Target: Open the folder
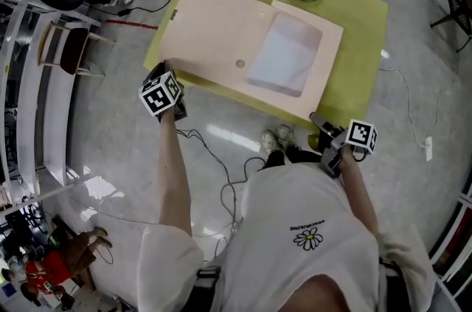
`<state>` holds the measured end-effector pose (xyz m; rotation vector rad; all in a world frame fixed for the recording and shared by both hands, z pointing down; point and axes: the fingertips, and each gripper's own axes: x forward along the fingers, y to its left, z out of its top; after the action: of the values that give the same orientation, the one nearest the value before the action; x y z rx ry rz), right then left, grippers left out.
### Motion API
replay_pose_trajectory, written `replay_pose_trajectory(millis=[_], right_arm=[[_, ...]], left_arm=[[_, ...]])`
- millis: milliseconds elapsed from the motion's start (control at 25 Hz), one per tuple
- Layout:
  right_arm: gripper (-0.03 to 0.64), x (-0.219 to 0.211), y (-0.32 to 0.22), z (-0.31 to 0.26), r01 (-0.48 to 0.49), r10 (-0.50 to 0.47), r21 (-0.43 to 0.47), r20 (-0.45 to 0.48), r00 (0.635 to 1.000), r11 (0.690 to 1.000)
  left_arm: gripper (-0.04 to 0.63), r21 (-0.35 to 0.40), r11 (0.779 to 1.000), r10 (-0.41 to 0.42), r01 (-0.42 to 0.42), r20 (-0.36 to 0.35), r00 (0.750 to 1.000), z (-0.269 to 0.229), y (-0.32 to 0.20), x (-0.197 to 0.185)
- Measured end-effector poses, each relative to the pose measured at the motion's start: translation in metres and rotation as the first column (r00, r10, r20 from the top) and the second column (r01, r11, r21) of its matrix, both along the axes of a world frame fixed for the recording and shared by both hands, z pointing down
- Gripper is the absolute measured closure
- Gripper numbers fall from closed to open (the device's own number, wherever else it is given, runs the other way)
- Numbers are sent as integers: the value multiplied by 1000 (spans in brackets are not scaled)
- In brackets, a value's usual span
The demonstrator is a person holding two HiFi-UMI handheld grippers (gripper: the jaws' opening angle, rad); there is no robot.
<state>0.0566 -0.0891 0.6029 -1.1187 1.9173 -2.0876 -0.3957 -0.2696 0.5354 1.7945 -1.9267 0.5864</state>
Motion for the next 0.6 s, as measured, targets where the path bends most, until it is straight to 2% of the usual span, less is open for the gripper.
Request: replay_pose_trajectory(millis=[320, 600], right_arm=[[413, 3, -2, 6, 12, -11, 30, -28, 1000, 999], [413, 3, 1, 1, -11, 11, 5, -18, 1000, 1000]], left_arm=[[555, -159, 986, -55, 52, -14, 998, 61, -13, -15], [543, -221, 971, -102, 97, -14, 995, 69, -14, -19]])
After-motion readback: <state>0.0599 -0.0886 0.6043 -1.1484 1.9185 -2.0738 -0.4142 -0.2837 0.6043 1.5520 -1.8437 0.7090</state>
